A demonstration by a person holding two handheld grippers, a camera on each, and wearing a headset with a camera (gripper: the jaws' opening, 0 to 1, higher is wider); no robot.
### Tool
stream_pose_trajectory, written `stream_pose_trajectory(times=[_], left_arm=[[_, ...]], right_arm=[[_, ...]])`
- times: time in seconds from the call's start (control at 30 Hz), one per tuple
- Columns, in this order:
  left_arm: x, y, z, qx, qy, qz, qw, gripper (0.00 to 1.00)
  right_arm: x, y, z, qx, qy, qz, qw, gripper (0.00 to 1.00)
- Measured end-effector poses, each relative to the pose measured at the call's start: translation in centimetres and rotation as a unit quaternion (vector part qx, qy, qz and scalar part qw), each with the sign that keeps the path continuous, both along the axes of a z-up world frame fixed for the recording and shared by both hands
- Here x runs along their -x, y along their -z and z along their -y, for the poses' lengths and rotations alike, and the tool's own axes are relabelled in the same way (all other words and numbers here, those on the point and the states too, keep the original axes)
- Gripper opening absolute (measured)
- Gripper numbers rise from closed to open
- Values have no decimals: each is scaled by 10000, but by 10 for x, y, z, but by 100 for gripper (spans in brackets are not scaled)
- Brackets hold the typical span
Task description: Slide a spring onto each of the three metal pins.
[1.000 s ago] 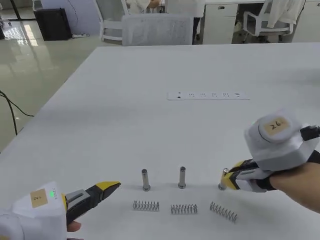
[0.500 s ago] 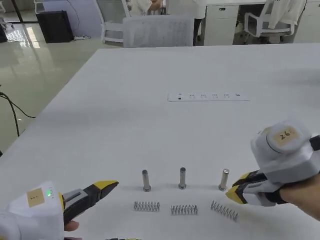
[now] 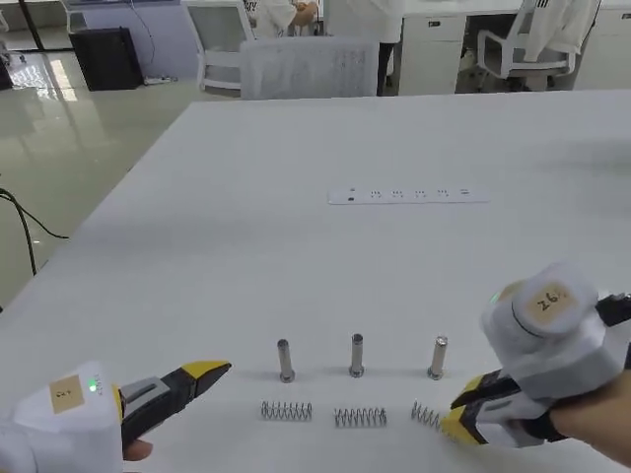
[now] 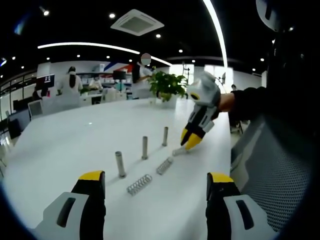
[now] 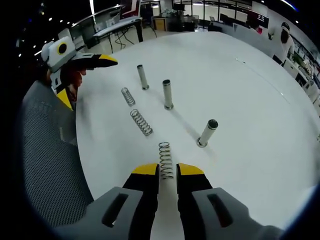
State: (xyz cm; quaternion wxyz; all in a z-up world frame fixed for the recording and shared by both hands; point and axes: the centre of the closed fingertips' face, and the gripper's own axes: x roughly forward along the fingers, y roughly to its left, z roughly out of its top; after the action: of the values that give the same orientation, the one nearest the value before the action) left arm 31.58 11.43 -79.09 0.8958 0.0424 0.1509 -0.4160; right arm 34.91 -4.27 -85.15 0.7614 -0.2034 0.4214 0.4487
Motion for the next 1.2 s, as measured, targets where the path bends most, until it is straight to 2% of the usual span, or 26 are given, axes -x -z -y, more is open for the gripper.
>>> stream_pose_trajectory(times=[0.27, 0.43, 0.8, 0.97, 1.2], left_arm=[[0, -1, 0, 39, 8, 6, 10000, 80], [-1, -2, 0, 95, -2, 23, 10000, 80], [0, -4, 3, 132, 76, 71, 9999, 78], [2, -4, 6, 113, 154, 77, 9998, 77], [7, -3, 12, 63, 373, 24, 9993, 74]], right_arm=[[3, 10, 4, 237, -88, -69, 9997, 10], [5, 14, 6, 280, -89, -124, 9995, 10], [3, 14, 7, 460, -247, 66, 9986, 8], [3, 9, 6, 399, -235, 52, 9989, 8], [10, -3, -5, 258, -454, 87, 9986, 8]])
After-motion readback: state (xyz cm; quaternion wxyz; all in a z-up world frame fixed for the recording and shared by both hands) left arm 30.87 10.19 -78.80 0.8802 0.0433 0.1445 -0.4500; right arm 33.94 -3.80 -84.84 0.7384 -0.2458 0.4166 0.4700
